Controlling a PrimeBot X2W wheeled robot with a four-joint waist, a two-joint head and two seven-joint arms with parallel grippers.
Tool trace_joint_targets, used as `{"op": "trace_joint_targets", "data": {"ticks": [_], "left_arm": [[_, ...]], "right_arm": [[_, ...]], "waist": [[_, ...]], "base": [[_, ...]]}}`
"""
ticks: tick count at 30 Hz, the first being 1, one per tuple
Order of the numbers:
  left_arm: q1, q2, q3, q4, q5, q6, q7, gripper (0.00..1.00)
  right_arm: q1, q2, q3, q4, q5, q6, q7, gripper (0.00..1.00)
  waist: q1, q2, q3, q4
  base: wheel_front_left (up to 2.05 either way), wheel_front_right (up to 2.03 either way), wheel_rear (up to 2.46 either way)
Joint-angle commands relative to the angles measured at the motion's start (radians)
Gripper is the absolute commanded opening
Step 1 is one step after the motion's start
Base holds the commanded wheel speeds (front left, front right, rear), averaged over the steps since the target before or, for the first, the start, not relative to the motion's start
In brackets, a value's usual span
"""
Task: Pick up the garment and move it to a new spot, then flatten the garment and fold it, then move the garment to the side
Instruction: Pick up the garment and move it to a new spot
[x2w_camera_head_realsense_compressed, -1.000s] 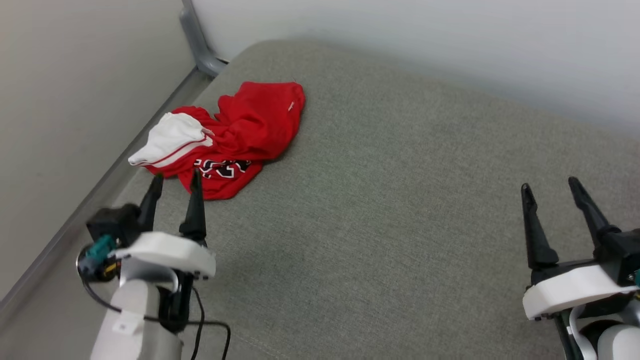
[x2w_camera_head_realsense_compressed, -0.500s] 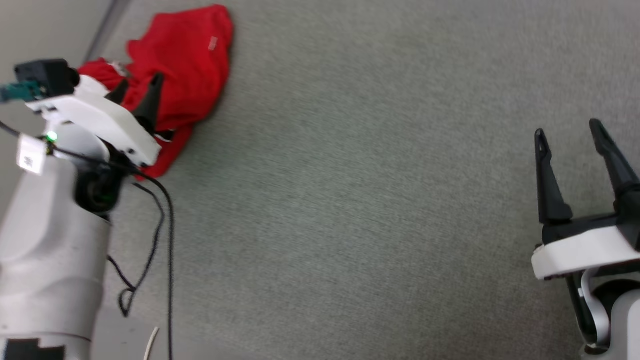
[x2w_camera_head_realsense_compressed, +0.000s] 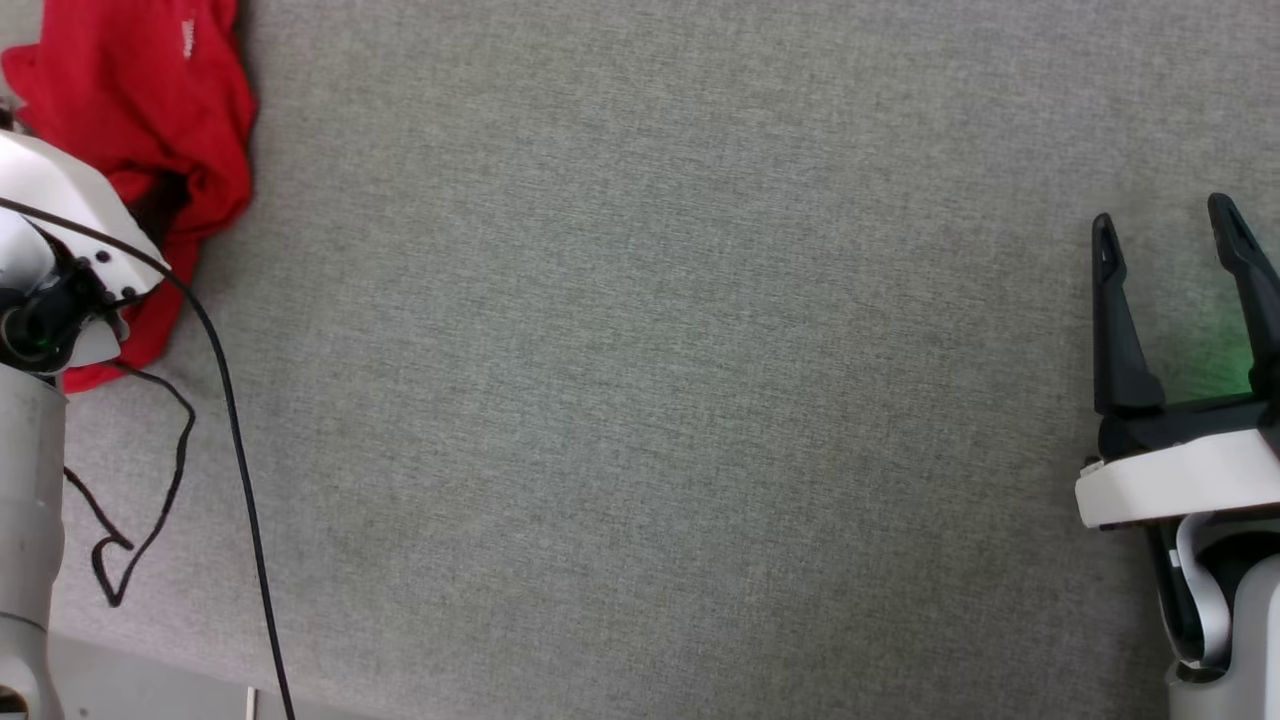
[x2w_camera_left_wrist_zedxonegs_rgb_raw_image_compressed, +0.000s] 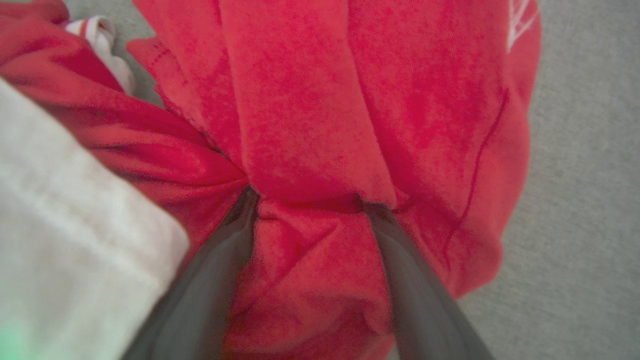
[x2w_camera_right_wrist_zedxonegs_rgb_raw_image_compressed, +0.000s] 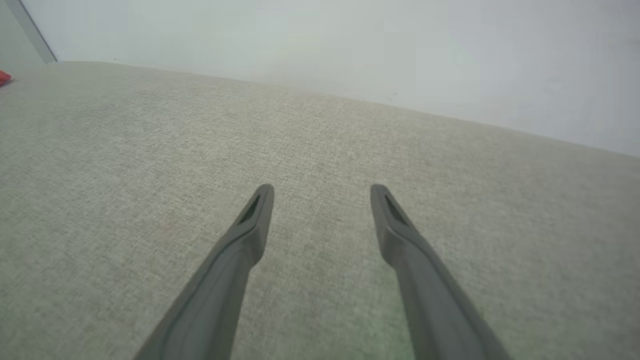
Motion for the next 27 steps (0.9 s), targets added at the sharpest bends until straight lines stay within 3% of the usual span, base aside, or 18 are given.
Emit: {"op": "trace_joint_targets", "data": {"ticks": [1, 10, 18, 27], "left_arm": [[0.038, -0.04, -0.023, 0.039, 0.012, 0.008, 0.005, 0.0], [0.03, -0.022, -0.018, 0.024, 0.081, 0.036, -0.297, 0.0], [0.044, -0.058, -0.027, -0.014, 0.134, 0.061, -0.582, 0.0], [0.103, -0.108, -0.061, -0.159, 0.182, 0.067, -0.736, 0.0]], "right_arm": [[-0.018, 0.0, -0.002, -0.004, -0.004, -0.001, -0.007, 1.0], [0.004, 0.0, -0.009, 0.018, 0.013, -0.001, -0.027, 1.0], [0.049, 0.0, -0.02, 0.058, 0.048, -0.001, -0.047, 1.0], [0.101, 0.0, -0.031, 0.091, 0.105, -0.001, -0.066, 1.0]], "waist": [[-0.0001, -0.0001, -0.005, -0.003], [-0.0001, -0.0001, -0.119, 0.015], [-0.0001, -0.0001, -0.28, 0.039], [-0.0001, -0.0001, -0.429, 0.014]], "base": [[0.0, 0.0, 0.0], [0.0, 0.0, 0.0], [0.0, 0.0, 0.0], [0.0, 0.0, 0.0]]}}
